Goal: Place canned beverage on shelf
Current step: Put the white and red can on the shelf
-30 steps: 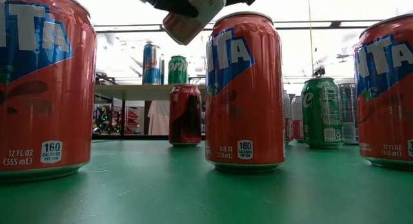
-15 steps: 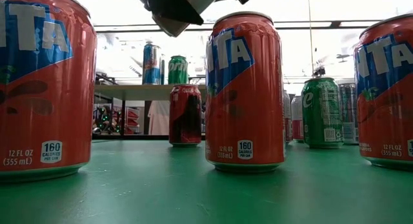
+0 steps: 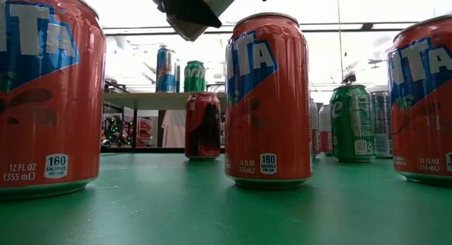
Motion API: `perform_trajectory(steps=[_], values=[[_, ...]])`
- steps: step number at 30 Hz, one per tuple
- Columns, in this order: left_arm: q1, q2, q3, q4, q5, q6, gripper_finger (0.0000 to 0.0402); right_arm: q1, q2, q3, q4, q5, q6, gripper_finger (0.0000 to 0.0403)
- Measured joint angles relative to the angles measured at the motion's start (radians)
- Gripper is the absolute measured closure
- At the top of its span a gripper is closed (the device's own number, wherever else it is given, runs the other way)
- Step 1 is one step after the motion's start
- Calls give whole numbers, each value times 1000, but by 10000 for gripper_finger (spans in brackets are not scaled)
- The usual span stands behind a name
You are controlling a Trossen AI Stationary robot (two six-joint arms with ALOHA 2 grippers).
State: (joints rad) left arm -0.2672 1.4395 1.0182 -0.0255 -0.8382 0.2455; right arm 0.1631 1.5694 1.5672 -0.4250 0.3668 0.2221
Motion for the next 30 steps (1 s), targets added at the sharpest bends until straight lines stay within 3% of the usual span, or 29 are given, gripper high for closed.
perform_trajectory(steps=[7,14,21,30], values=[[0,-4,-3,2,19,-3,131,0,-19,1,10,-1,-36,39],[-3,-85,-56,35,55,-4,131,4,-74,11,31,-1,-105,38],[-10,-276,-159,104,89,11,131,5,-120,11,108,0,-216,37],[-10,-537,-421,450,208,59,131,1,-99,-50,287,0,-329,37]])
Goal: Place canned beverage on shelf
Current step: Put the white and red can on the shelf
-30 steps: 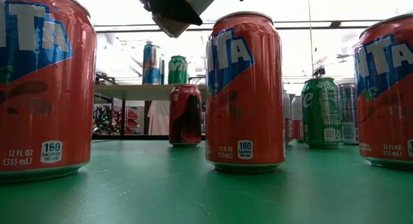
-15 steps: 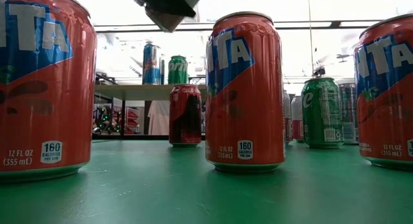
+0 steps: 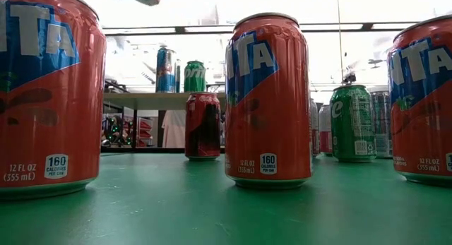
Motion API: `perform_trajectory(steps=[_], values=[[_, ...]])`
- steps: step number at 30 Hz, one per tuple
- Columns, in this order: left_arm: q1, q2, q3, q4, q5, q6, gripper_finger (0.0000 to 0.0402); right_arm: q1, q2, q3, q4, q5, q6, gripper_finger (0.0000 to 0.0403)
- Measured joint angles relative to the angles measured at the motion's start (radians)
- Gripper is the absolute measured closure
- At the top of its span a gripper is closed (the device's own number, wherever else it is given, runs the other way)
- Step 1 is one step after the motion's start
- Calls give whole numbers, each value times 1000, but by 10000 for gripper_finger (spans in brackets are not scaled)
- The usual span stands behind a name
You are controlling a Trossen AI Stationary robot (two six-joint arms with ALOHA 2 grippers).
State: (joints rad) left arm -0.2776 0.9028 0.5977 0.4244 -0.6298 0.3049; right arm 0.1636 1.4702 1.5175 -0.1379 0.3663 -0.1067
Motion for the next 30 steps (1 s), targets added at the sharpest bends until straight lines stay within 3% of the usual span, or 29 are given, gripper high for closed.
perform_trajectory(steps=[6,15,30], values=[[1,-87,-137,218,46,-2,131,-23,79,-22,182,-8,-66,37],[5,-99,-208,305,29,8,131,-59,239,-4,531,-81,-110,37],[23,-84,-206,309,9,39,131,-99,449,196,579,-161,-66,37]])
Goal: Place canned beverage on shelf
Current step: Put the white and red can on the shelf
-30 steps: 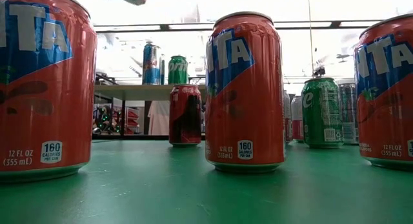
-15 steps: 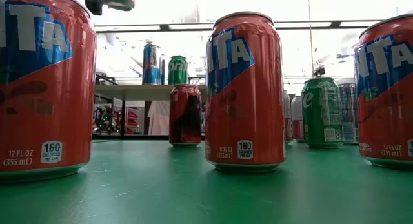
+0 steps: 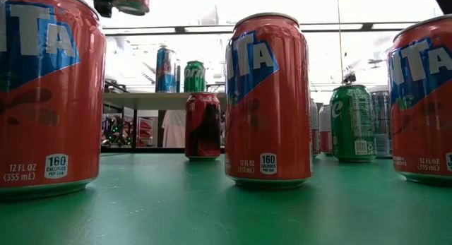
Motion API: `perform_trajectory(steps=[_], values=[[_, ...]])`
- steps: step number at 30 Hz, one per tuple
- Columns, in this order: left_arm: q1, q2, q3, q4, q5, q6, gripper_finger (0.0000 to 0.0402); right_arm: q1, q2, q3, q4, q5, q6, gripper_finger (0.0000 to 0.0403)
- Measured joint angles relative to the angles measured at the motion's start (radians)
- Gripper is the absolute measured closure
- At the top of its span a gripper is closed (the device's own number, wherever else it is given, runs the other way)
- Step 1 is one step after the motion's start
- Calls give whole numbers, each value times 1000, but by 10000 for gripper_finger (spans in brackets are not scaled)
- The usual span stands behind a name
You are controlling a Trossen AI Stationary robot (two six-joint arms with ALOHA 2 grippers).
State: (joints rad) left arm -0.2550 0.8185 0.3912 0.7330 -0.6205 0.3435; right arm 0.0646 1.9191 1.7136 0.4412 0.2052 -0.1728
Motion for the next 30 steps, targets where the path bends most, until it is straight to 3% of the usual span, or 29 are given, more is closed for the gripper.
perform_trajectory(steps=[6,12,17,30], values=[[1,0,0,1,1,1,131,-6,62,103,-62,4,-2,43],[1,-1,1,3,0,7,112,-8,95,156,-76,10,1,120],[0,-4,1,0,-26,34,76,-11,91,159,-91,7,0,123],[1,-58,2,-50,-49,66,66,-39,70,194,-122,4,32,123]])
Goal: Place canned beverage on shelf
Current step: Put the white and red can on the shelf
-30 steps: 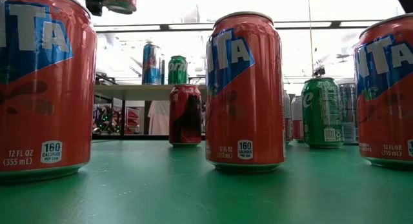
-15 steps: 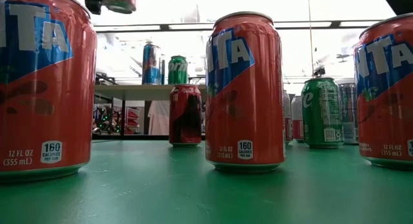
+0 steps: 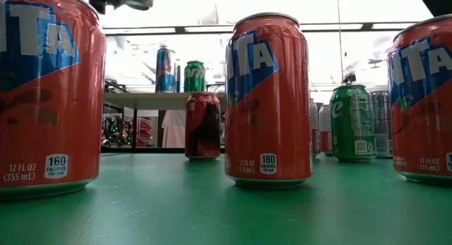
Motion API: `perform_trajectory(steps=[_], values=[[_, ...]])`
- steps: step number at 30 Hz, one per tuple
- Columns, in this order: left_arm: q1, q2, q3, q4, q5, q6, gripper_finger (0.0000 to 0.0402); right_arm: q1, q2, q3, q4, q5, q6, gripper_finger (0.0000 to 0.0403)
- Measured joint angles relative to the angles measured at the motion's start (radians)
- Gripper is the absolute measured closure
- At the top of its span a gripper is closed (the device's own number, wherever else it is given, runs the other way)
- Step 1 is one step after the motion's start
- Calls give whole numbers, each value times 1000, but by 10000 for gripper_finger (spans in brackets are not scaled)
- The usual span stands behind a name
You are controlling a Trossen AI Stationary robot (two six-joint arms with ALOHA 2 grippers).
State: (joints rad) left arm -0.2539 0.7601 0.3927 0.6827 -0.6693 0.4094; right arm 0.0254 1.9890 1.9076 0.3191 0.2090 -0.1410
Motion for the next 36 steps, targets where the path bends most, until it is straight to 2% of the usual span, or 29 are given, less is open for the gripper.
perform_trajectory(steps=[10,19,23,26,31,36], values=[[0,-63,0,-28,-29,73,64,-12,-57,2,-46,30,-6,123],[0,-133,0,-96,-183,199,64,-51,-108,3,-129,64,-16,123],[0,-189,0,-128,-188,224,67,-83,-107,2,-166,72,22,123],[0,-241,0,-132,-212,259,74,-110,-94,-1,-153,72,70,123],[0,-333,0,-172,-367,307,85,-149,-24,-3,-151,74,153,123],[0,-422,0,-275,-377,268,92,-167,53,-3,-85,79,205,123]])
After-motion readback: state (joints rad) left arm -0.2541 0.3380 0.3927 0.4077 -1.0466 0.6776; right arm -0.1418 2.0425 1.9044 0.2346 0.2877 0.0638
